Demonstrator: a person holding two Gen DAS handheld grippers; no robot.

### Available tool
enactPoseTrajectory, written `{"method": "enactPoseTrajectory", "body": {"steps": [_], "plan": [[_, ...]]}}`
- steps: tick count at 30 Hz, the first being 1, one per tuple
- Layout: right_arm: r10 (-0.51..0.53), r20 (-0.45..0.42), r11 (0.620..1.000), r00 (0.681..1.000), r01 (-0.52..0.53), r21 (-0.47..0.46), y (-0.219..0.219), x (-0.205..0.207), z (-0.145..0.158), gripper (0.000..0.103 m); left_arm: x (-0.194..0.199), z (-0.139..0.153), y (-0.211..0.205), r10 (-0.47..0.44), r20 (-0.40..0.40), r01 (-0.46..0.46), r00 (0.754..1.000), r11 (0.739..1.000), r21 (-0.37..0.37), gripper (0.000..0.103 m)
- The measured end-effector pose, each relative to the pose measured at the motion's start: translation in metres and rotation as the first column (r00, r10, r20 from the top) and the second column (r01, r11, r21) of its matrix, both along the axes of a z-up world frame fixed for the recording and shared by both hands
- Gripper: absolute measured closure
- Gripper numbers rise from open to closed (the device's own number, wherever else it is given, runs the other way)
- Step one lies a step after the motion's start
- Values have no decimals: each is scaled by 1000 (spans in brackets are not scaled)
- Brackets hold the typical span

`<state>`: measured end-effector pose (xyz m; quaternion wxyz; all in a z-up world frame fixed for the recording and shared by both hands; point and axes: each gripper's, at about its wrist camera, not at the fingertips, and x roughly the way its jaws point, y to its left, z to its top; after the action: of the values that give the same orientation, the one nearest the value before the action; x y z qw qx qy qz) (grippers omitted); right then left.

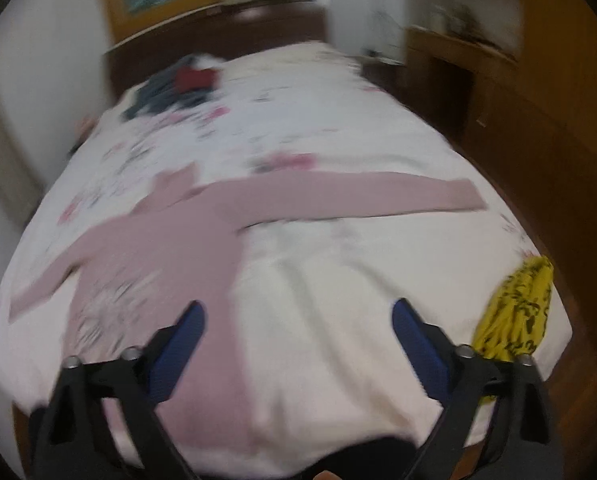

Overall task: Fold small clothes
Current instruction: 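Grasp the ribbed cuff of the pink sweater sleeve with the right gripper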

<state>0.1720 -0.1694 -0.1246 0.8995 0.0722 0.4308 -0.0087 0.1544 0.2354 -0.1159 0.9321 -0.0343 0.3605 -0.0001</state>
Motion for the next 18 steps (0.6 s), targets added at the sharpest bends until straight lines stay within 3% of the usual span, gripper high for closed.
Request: {"method": "enactPoseTrajectory", "body": {"steps": [2,5,7,12,16,18], "plan": [[-95,-67,990,993,102,98,-55,30,-22,41,8,-3,-3,-23,1,23,1000,999,-34,3],[-227,-170,915,959,270,299,-138,67,-60,52,20,-11,-12,-62,-14,60,998,994,-86,3],[-293,-216,811,931,362,460,-195,88,-87,57,30,-20,-20,-75,-36,71,997,992,-101,3],[-392,-263,574,881,458,679,-284,123,-139,64,58,-49,-42,-148,-112,125,983,973,-193,3],[-453,-297,441,840,501,745,-327,152,-173,64,78,-71,-51,-190,-145,145,971,951,-274,3],[-481,-306,407,822,518,752,-340,166,-186,64,85,-76,-55,-188,-136,142,973,947,-288,3]]}}
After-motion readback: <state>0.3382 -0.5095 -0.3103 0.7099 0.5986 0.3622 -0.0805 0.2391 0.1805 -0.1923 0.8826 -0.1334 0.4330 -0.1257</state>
